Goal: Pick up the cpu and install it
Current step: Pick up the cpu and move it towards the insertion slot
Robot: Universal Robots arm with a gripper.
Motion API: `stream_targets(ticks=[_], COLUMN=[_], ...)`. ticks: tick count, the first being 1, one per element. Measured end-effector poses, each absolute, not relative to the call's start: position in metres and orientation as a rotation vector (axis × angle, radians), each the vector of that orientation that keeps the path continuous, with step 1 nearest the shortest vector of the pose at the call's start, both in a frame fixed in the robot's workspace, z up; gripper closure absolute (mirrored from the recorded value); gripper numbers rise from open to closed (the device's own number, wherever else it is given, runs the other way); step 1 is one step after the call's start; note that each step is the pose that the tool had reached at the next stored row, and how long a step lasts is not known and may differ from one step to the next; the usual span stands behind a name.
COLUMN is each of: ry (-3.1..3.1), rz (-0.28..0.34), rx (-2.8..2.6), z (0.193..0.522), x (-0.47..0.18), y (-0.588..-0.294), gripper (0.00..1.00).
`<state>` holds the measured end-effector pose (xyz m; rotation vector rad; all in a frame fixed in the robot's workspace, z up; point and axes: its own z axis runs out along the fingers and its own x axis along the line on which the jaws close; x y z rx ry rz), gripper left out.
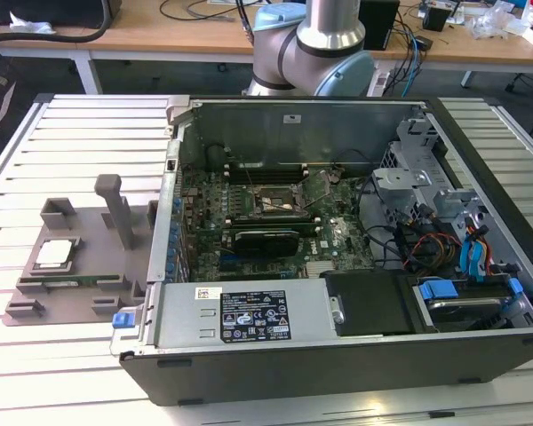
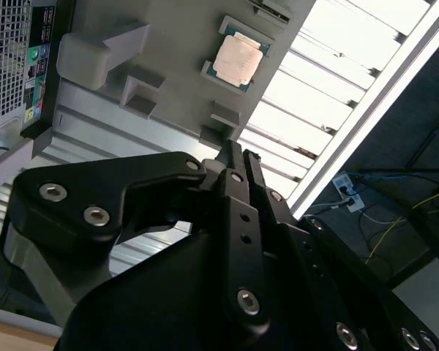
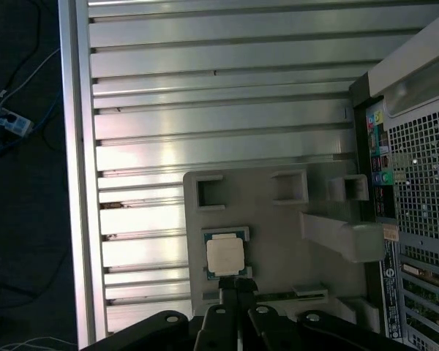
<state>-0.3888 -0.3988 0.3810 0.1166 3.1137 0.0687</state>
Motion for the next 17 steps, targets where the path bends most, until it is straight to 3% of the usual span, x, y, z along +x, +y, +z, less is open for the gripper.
stream_targets(ticks=[2, 4, 5, 7, 15, 17], ry=[3.114, 3.114, 3.114, 3.113, 3.115, 3.115], rz=[0.069, 0.069, 0.067, 0.006, 0.007, 0.007], rx=[0.117, 0.117, 0.117, 0.111, 0.024, 0.023], z=[0.3809, 0.3810, 0.3810, 0.3809, 0.3809, 0.3809], x=[-0.3888, -0.3889, -0.3889, -0.3889, -0.3888, -0.3888], y=[-0.3989, -0.3989, -0.3988, -0.3987, -0.3985, -0.3985], gripper=[0.71, 0.45, 0.45, 0.45, 0.45, 0.39])
